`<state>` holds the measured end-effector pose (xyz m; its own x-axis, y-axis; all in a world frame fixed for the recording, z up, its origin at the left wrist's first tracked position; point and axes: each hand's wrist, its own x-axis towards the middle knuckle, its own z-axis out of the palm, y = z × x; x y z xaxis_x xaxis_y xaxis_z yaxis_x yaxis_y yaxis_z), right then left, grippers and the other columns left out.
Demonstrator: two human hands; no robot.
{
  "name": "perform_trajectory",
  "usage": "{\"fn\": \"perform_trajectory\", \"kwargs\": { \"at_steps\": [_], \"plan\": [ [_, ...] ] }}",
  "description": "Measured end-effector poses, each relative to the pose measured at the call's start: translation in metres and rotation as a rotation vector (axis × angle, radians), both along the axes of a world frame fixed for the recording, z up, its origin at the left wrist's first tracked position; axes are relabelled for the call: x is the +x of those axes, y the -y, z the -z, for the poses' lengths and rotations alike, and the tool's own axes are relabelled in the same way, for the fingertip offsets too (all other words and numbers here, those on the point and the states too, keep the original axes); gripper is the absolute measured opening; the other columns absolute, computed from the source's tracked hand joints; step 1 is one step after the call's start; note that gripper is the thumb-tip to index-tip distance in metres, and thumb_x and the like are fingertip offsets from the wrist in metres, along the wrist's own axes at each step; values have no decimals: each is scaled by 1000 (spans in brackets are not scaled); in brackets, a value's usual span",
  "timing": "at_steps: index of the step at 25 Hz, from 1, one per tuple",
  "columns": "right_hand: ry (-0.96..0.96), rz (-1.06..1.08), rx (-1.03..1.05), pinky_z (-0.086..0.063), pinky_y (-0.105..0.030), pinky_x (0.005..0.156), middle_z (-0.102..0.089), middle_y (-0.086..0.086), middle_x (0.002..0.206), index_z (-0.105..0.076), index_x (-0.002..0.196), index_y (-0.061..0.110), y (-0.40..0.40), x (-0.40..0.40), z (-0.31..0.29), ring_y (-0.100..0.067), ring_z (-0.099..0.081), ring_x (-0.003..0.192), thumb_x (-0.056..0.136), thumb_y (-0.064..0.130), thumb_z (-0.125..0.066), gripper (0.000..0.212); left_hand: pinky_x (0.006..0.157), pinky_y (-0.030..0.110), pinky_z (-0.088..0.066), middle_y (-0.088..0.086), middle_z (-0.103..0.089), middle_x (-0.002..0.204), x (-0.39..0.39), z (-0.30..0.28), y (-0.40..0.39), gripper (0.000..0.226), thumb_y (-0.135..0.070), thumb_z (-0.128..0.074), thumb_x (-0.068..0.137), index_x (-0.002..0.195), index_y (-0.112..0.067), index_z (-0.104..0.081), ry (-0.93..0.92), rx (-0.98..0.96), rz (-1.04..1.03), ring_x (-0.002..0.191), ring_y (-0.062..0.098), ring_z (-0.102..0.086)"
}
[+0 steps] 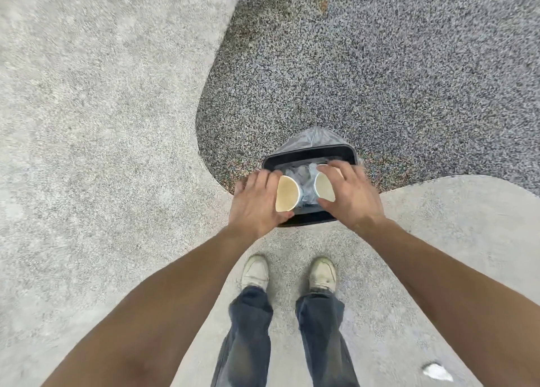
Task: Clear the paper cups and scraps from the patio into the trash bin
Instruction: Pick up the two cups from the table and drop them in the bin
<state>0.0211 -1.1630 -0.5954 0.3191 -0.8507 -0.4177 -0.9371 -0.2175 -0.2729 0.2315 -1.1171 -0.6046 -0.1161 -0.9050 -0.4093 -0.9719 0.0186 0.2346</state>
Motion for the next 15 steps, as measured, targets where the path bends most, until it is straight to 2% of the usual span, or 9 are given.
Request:
{"fn": "perform_trajectory", "kwargs": {
  "at_steps": [4, 8, 10, 15],
  "plan": [
    [-51, -77, 62, -51, -43, 78, -40, -2, 139, -37, 137, 25, -1, -5, 40, -28, -44, 116, 80, 42, -70, 67, 115, 58, -12, 7, -50, 129, -9, 42, 6, 92, -74, -61, 70, 135, -17, -31, 150, -42, 116, 129, 28, -40],
    [-115, -110, 90, -52, -42, 78, -39, -3, 137, -34, 138, 25, -1, -4, 66, -28, -48, 114, 81, 44, -68, 69, 114, 64, 5, 8, -49, 130, -16, 67, 8, 92, -74, -59, 72, 137, -15, -29, 225, -26, 128, 136, 31, -33],
    [-116, -117, 85, -52, -43, 79, -39, -4, 136, -35, 138, 25, 0, -2, 73, -29, -50, 114, 82, 42, -68, 68, 112, 64, 8, 10, -48, 130, -19, 74, 11, 93, -73, -60, 72, 137, -14, -29, 258, -26, 141, 136, 32, -33],
    [-129, -116, 106, -49, -45, 87, -37, -4, 140, -35, 138, 25, 1, 5, 84, -31, -46, 120, 82, 38, -68, 66, 113, 63, 4, 11, -45, 134, -26, 85, 13, 94, -70, -59, 76, 143, -14, -26, 285, 0, 158, 140, 31, -28]
  ]
}}
